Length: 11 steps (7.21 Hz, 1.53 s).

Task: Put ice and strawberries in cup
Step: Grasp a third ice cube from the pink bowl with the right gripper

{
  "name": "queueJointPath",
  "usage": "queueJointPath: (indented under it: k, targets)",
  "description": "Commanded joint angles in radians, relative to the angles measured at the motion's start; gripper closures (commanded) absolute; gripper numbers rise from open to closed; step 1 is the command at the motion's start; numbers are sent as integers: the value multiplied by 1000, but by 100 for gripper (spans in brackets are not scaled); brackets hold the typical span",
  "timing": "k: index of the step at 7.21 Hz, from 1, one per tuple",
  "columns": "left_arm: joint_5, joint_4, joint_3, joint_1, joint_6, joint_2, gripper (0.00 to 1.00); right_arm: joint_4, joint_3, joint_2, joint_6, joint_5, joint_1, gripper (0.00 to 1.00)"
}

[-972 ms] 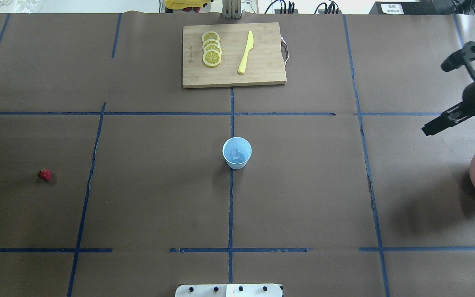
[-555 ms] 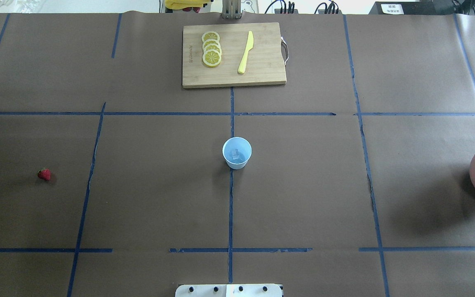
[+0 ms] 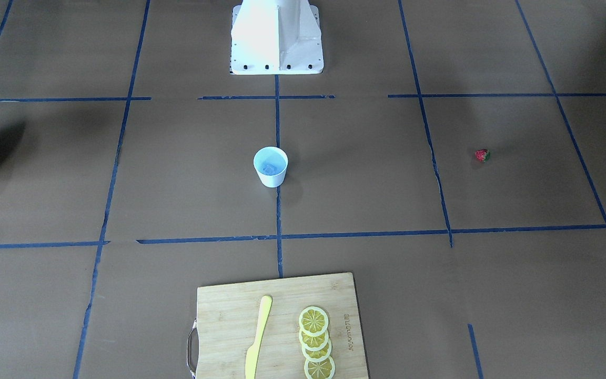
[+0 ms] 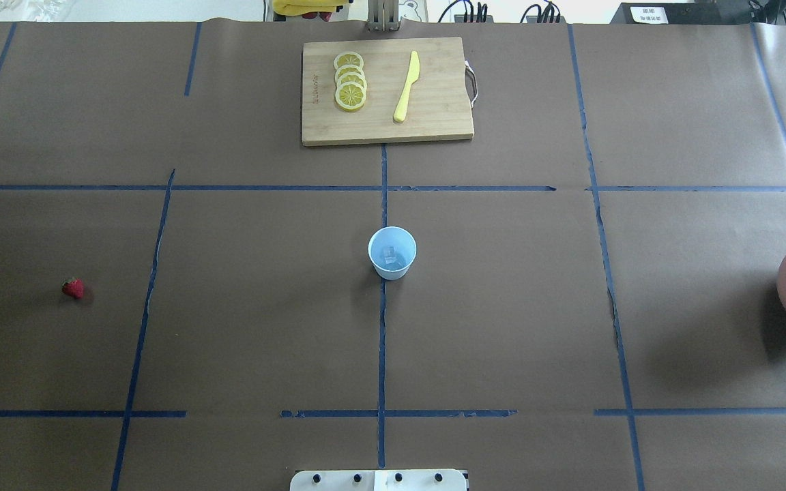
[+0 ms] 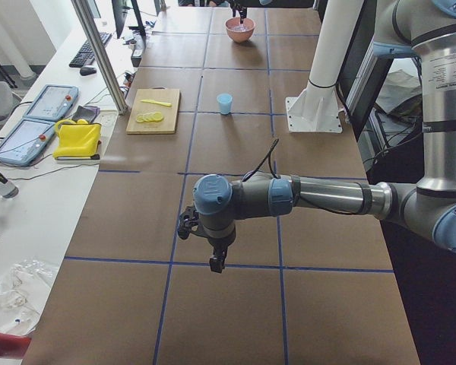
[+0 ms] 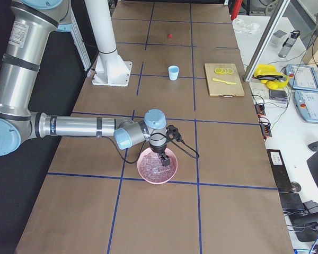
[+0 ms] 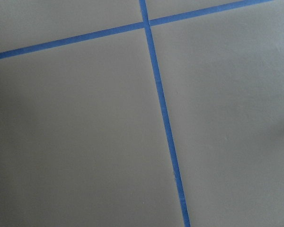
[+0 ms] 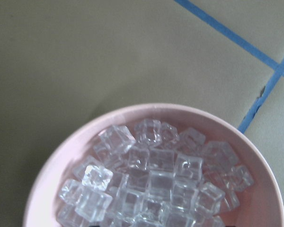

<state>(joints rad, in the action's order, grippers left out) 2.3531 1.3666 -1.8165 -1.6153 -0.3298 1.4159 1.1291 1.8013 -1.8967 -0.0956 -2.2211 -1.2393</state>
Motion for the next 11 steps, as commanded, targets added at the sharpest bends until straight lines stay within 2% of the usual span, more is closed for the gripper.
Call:
queueJointPath:
  k: [1, 9, 11]
  targets:
    - [0, 0, -4, 0, 0, 0, 0, -15, -45, -13, 28, 3, -3, 14]
    - [0, 0, -4, 0, 0, 0, 0, -17, -60, -15, 40, 8, -2, 30]
    - [0, 0, -4, 0, 0, 0, 0, -17, -71, -13, 37, 9, -2, 39]
